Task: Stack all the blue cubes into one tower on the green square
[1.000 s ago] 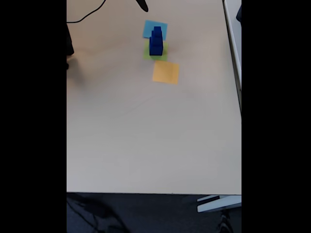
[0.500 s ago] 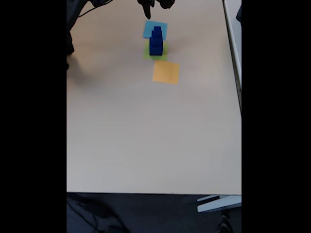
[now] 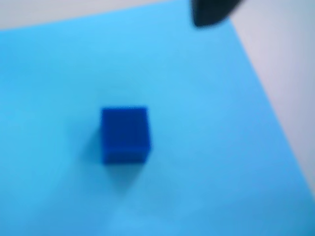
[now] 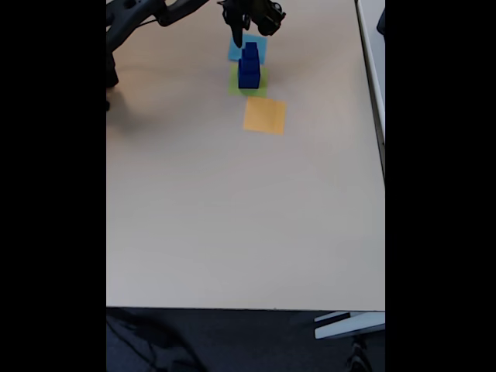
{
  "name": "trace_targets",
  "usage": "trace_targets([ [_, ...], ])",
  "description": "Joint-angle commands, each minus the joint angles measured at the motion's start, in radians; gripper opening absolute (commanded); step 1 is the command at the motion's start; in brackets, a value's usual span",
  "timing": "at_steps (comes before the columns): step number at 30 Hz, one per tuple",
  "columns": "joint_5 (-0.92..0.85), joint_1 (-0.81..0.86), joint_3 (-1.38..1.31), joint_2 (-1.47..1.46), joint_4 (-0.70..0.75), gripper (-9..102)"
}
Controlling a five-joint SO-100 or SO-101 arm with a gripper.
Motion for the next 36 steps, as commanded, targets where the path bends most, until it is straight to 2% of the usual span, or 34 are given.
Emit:
trace_targets([
  [1, -0.015, 0.015, -0.084, -0.005, -0.011, 24],
  [36, -0.04, 0.032, -0.12, -0.118, -0.098, 24],
])
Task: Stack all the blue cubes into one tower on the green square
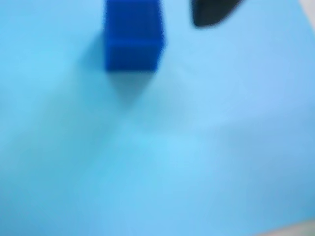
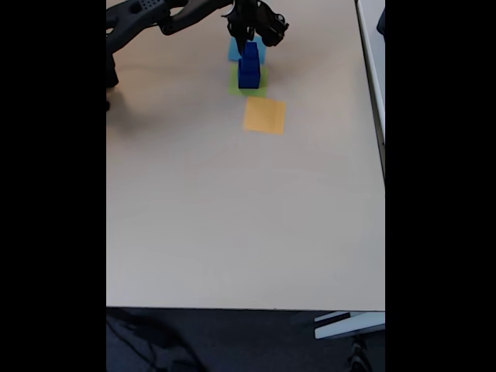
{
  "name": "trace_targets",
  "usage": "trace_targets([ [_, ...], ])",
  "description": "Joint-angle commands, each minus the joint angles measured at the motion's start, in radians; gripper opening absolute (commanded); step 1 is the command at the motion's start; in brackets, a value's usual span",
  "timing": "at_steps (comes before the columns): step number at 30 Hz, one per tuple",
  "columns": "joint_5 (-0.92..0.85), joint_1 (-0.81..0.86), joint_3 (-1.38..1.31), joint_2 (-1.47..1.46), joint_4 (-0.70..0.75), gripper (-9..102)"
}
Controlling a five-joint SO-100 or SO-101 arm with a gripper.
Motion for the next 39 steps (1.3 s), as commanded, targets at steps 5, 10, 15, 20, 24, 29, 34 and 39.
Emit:
trace_targets([
  [5, -0.003, 0.008, -0.052, 0.012, -0.025, 24],
  [10, -0.011, 0.008, -0.048, 0.012, -0.025, 23],
  [15, -0.012, 0.005, -0.046, 0.012, -0.023, 20],
  [20, -0.011, 0.005, -0.041, 0.012, -0.023, 17],
  [24, -0.012, 0.005, -0.038, 0.011, -0.021, 16],
  [29, -0.012, 0.003, -0.031, 0.008, -0.017, 15],
  [34, -0.017, 0.002, -0.017, 0.006, -0.014, 14],
  [39, -0.017, -0.003, -0.008, 0.006, 0.002, 13],
])
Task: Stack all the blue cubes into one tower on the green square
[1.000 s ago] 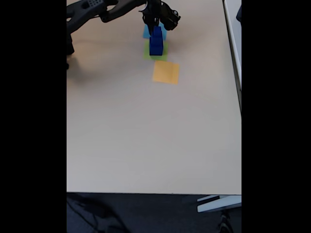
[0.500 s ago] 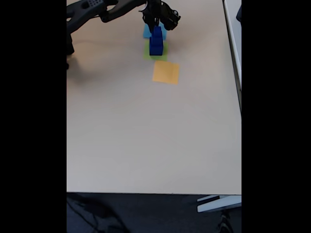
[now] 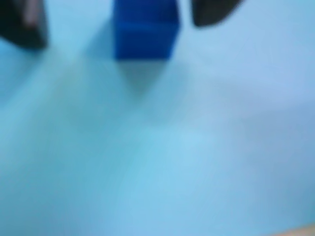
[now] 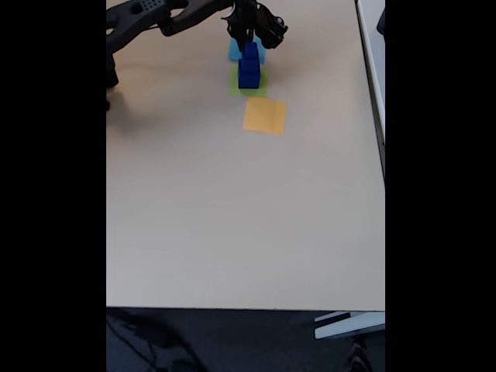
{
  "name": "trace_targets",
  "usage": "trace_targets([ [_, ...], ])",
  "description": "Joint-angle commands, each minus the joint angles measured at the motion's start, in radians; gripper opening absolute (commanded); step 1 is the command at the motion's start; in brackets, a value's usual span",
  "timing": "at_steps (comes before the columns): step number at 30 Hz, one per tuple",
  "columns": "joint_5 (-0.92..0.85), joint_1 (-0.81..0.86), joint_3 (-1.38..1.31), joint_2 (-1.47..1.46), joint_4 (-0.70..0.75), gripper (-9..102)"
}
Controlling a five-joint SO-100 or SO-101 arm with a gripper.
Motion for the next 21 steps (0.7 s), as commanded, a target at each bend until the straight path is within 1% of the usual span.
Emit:
trace_targets([
  [1, -0.011, -0.003, -0.006, 0.017, 0.009, 12],
  [8, -0.025, -0.003, -0.005, 0.009, 0.012, 4],
  [14, -0.031, -0.003, -0.005, 0.008, 0.015, 0],
  [21, -0.041, -0.002, -0.018, 0.009, 0.031, 0],
])
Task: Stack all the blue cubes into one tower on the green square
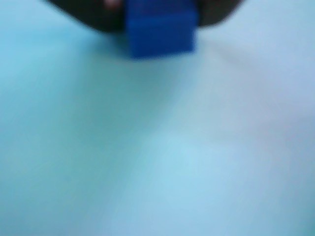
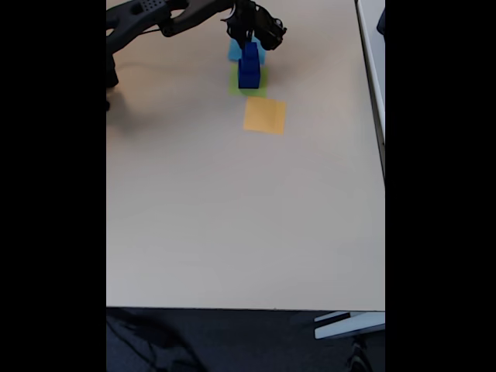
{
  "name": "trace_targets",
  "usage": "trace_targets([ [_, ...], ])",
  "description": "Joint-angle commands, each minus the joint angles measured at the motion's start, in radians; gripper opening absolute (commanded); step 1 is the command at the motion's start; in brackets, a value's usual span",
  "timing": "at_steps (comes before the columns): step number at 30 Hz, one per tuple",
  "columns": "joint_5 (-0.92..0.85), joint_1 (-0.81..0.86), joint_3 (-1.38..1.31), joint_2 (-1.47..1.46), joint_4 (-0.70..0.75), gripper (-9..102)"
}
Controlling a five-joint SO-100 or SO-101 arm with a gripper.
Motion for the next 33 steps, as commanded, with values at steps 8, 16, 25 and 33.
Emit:
trace_targets([
  [8, -0.057, -0.006, -0.014, 0.112, 0.078, 0],
  [16, -0.169, 0.003, 0.043, 0.275, 0.135, 0],
  [25, -0.299, 0.028, 0.181, 0.491, 0.17, 0],
  [33, -0.485, 0.091, 0.367, 0.675, 0.106, 0],
])
